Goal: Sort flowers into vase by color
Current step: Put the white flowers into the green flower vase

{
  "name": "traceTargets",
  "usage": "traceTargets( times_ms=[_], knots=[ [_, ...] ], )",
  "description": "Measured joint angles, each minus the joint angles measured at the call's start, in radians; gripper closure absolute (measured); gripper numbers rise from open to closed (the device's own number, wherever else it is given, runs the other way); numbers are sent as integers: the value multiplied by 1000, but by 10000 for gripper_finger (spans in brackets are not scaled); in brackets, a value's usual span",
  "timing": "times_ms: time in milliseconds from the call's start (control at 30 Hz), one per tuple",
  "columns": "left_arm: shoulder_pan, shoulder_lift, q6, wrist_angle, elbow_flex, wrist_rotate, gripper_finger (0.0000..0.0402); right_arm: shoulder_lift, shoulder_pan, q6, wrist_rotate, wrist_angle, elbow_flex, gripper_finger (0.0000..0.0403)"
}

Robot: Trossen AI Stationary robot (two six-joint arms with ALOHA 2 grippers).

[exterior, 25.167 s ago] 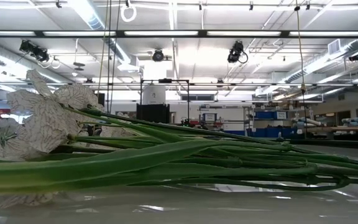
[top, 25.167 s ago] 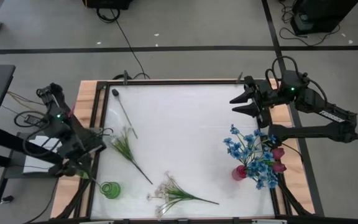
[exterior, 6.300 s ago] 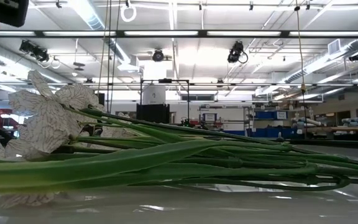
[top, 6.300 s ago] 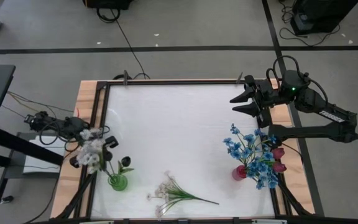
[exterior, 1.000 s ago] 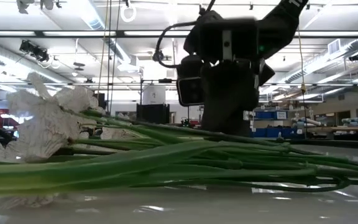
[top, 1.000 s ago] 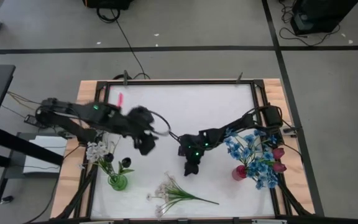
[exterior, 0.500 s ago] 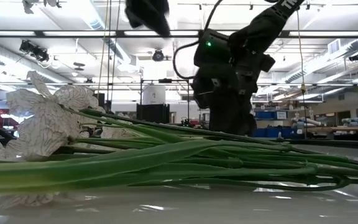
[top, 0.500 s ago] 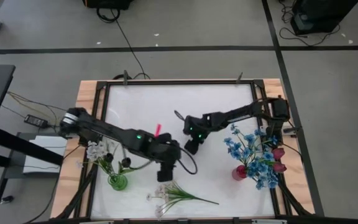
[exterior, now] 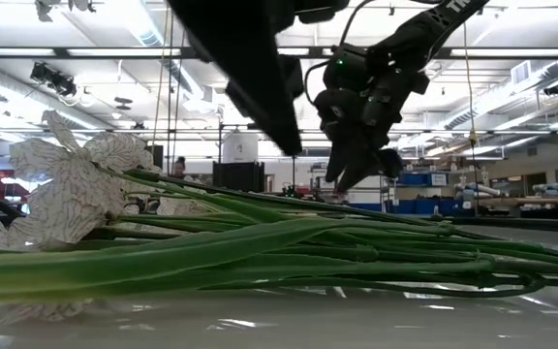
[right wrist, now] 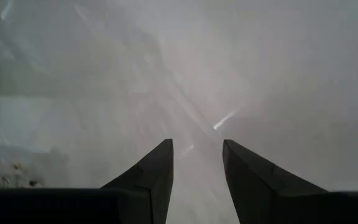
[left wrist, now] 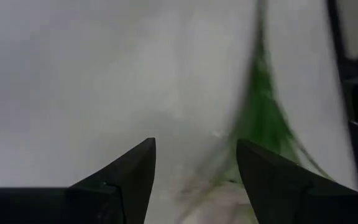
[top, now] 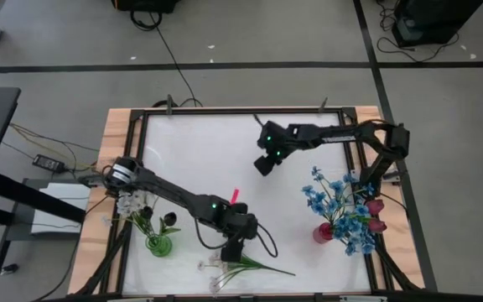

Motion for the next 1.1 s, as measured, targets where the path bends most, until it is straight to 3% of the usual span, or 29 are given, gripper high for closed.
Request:
traceTargets(
  times_ms=[167, 367, 767, 867, 1100],
  knots=[
    [-34, 47, -23, 43, 0, 112, 173, -22, -55, -16, 0, 3, 0, 254],
    [-41, 60, -30, 72, 1, 107, 177, -23, -84, -31, 13, 5, 0, 254],
    [-53, 113, 29, 80, 0, 132, 223, -23, -90, -39, 23, 26, 0, 254],
    [-52, 121, 17, 76, 0, 97, 250, -23, -84, -39, 39, 25, 0, 254],
    [-56, 121, 9, 70, 0, 91, 365, -23, -74, -39, 49, 25, 0, 254]
  ],
)
